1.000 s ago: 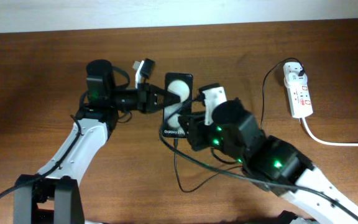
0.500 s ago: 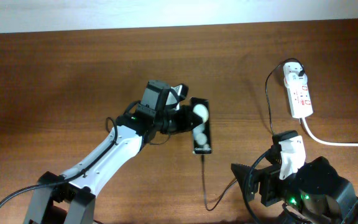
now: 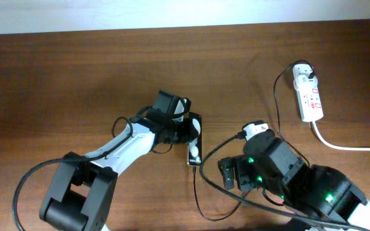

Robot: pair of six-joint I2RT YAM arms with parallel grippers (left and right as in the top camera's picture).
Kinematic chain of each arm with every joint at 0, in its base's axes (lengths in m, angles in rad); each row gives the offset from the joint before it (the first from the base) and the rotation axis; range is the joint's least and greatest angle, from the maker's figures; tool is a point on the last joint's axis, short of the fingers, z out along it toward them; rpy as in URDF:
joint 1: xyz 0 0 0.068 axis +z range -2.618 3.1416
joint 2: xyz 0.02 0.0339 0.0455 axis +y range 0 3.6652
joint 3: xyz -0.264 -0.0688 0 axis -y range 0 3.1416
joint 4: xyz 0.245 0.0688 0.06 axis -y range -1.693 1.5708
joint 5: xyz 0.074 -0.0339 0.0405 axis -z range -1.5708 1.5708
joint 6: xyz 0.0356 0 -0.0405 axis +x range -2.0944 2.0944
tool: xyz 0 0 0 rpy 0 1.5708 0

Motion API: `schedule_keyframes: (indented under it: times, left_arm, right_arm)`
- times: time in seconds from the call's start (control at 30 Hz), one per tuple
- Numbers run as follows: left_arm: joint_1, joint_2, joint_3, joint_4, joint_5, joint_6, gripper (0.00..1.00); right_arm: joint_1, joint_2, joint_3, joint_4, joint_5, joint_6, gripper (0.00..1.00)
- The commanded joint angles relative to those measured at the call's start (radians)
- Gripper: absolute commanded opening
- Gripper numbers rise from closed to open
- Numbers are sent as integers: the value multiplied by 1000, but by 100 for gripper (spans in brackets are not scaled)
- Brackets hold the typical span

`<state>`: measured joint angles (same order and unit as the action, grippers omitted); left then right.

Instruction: Plug charger to phone and switch on socket

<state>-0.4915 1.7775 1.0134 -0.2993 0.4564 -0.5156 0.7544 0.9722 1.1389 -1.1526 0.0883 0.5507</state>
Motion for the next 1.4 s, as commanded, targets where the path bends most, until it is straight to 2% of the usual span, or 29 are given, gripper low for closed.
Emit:
schedule_keyframes:
  times: [0.0, 0.2, 0.23, 0.4, 0.47, 0.5, 0.57, 0.6, 0.63, 0.67, 0.83, 0.9, 0.93, 1.03, 1.1, 1.17, 1.3, 1.37]
  left_arm:
    - [3, 0, 14, -21, -31, 17, 8]
    - [6, 89, 14, -33, -26, 8, 8]
    - [8, 89, 14, -32, -27, 8, 14]
    - [8, 89, 14, -57, -32, 9, 24]
    - [8, 89, 14, -82, -39, 9, 31]
    - [9, 89, 14, -90, -47, 9, 40]
    - [9, 89, 14, -100, -62, 9, 50]
    - [9, 89, 14, -99, -62, 9, 61]
    - [10, 89, 14, -100, -65, 9, 67]
    - [10, 89, 14, -99, -69, 9, 70]
    - [10, 89, 14, -98, -99, 9, 75]
    - [13, 89, 15, -98, -166, 9, 99]
    - [32, 89, 29, -100, -165, 9, 99]
    - [130, 35, 140, -209, -166, 26, 99]
    - [216, -47, 245, -363, -166, 128, 99]
    - [286, -138, 314, -505, -178, 177, 99]
    - [425, -473, 350, -813, -409, 177, 99]
    - [431, -587, 350, -901, -450, 177, 99]
  right_arm:
    - [-4, 3, 3, 0, -7, 60, 99]
    - [-4, -35, 3, -17, -5, 60, 99]
    - [-4, -37, 3, -23, -5, 60, 99]
    - [-3, -38, 3, -64, -7, 60, 99]
    - [-3, -61, 3, -81, -10, 60, 99]
    - [-3, -79, 3, -82, -10, 60, 99]
    - [-3, -118, 3, -83, -10, 60, 99]
    - [-3, -140, 3, -83, -10, 60, 99]
    - [-3, -157, 3, -85, -10, 60, 99]
    - [-3, -167, 3, -89, -10, 60, 99]
    - [-3, -176, 3, -124, -10, 60, 99]
    - [-3, -176, 3, -128, -10, 60, 99]
    - [-4, -176, 3, -131, -9, 60, 99]
    - [-4, -176, 3, -135, -9, 60, 99]
    - [-3, -174, 3, -135, -9, 60, 99]
    - [-3, -174, 3, -135, -9, 60, 99]
    - [-3, -174, 3, -134, 3, 60, 99]
    - [-4, -174, 3, -123, 3, 60, 99]
